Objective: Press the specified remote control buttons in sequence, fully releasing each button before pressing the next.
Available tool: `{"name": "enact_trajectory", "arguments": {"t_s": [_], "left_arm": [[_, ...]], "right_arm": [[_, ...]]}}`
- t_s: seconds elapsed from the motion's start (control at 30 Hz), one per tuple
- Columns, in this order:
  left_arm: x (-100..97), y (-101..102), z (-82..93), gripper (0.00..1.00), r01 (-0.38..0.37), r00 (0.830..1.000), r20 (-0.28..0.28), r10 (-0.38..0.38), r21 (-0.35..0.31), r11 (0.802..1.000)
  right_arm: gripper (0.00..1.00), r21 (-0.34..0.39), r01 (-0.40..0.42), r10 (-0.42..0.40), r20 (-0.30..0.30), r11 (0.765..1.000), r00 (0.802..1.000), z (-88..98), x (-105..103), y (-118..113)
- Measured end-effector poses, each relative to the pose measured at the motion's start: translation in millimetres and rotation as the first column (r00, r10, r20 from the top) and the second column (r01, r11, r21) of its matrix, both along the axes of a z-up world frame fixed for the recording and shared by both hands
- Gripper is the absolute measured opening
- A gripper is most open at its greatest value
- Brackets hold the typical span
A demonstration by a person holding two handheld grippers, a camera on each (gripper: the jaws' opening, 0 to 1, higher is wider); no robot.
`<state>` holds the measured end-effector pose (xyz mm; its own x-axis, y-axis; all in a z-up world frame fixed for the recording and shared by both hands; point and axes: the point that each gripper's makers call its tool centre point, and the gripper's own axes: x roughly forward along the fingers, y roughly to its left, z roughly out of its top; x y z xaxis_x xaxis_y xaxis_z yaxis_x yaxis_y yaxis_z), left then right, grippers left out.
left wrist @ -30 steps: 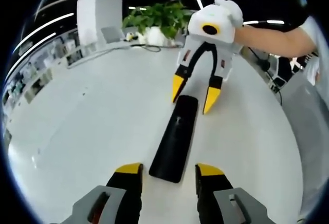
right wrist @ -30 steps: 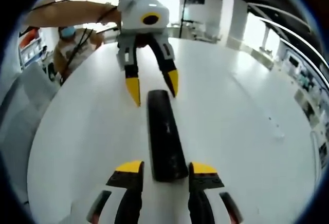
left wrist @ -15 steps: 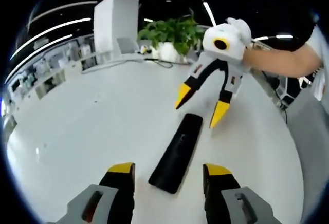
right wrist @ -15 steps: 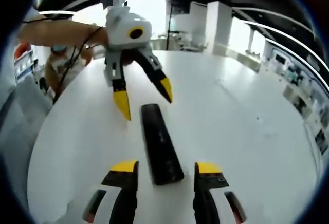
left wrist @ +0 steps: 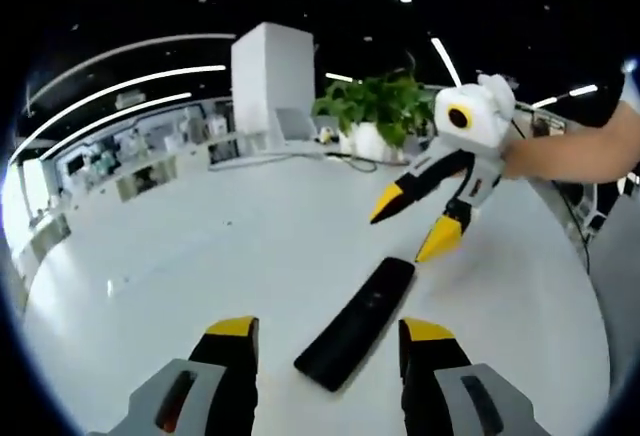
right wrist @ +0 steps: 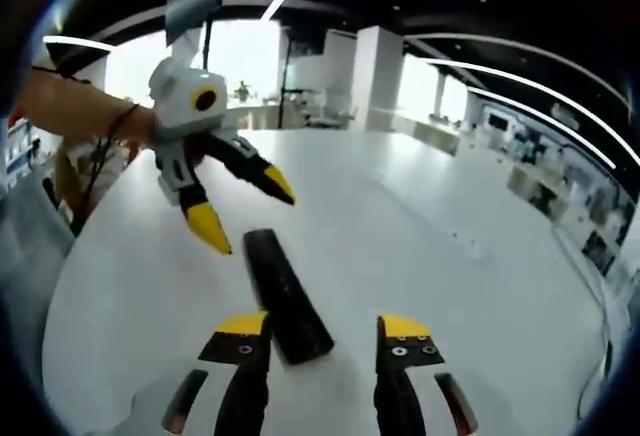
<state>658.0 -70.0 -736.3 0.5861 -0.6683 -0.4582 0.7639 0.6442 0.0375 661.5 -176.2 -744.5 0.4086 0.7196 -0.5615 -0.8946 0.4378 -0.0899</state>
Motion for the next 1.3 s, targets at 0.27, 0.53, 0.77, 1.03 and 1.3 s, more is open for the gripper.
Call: {"name": "enact_trajectory", "arguments": {"t_s": [0.27, 0.53, 0.77, 1.03, 1.3], "left_arm": [[3.0, 14, 17.1, 0.65, -0.142, 0.987, 0.067, 0.145, -0.054, 0.988], [-6.3, 20, 14.4, 0.86, -0.224, 0.971, 0.075, 0.228, -0.061, 0.973], [-9.5, 36, 15.4, 0.92, -0.340, 0.937, 0.048, 0.347, -0.110, 0.934], [-27.4, 38, 22.2, 0.91, -0.388, 0.917, 0.044, 0.396, -0.128, 0.913], [-45.9, 42, 24.0, 0.89, -0.398, 0.913, 0.045, 0.405, -0.112, 0.910]], "right_arm": [[0.43, 0.036, 0.103, -0.103, -0.009, 0.994, 0.995, 0.7, -6, -10], [0.54, 0.075, 0.203, -0.201, -0.027, 0.976, 0.979, 2.8, -14, -23], [0.61, 0.094, 0.309, -0.310, 0.000, 0.947, 0.951, 6.4, -20, -33], [0.60, 0.124, 0.361, -0.362, -0.015, 0.924, 0.932, 11.2, -33, -36], [0.58, 0.130, 0.375, -0.377, -0.011, 0.918, 0.926, 19.4, -46, -43]]}}
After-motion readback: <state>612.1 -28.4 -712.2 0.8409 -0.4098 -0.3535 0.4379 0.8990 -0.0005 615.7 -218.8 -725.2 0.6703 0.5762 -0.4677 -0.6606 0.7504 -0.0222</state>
